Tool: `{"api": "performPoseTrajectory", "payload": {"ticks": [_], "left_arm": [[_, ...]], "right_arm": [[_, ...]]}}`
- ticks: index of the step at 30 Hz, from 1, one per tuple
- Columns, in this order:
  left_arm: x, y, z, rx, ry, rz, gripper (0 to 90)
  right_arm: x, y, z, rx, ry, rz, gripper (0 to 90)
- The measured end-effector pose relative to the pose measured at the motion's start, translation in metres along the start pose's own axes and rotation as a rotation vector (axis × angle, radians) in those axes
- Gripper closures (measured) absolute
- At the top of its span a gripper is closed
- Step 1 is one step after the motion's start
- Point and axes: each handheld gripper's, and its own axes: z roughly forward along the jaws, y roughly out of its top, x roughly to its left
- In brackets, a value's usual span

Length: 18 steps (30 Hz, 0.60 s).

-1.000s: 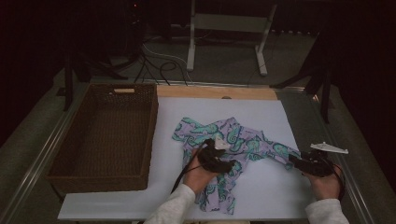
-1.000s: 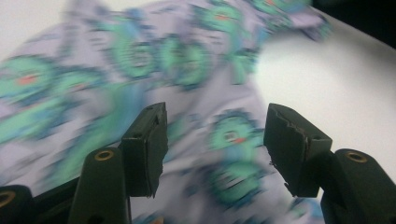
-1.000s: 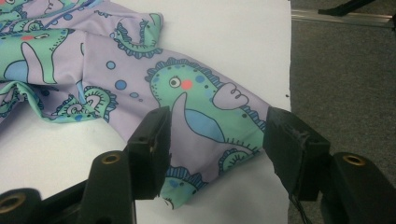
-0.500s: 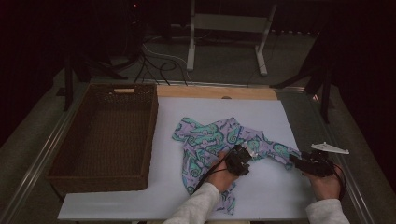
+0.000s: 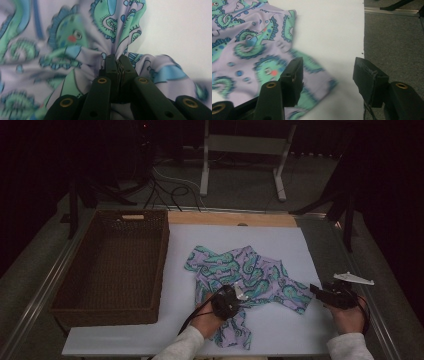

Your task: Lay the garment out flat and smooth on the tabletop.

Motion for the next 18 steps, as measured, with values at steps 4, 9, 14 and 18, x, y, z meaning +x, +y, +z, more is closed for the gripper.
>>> {"api": "performPoseTrajectory", "payload": {"ticks": [4, 9, 14, 18], "left_arm": [[0.001, -0.013, -0.007, -0.026, -0.016, -0.025, 88.2], [-0.001, -0.016, -0.01, -0.042, -0.042, -0.044, 87.8], [-0.002, -0.019, -0.01, -0.068, -0.091, -0.064, 86.5], [0.0, -0.02, -0.016, -0.1, -0.149, -0.075, 80.6]], "right_arm": [[0.002, -0.001, 0.002, 0.011, 0.001, -0.005, 41.6], [0.005, -0.005, 0.009, 0.057, 0.015, -0.012, 43.6], [0.014, -0.009, 0.022, 0.12, 0.022, -0.047, 47.1], [0.019, -0.009, 0.027, 0.154, 0.004, -0.079, 67.5]]}}
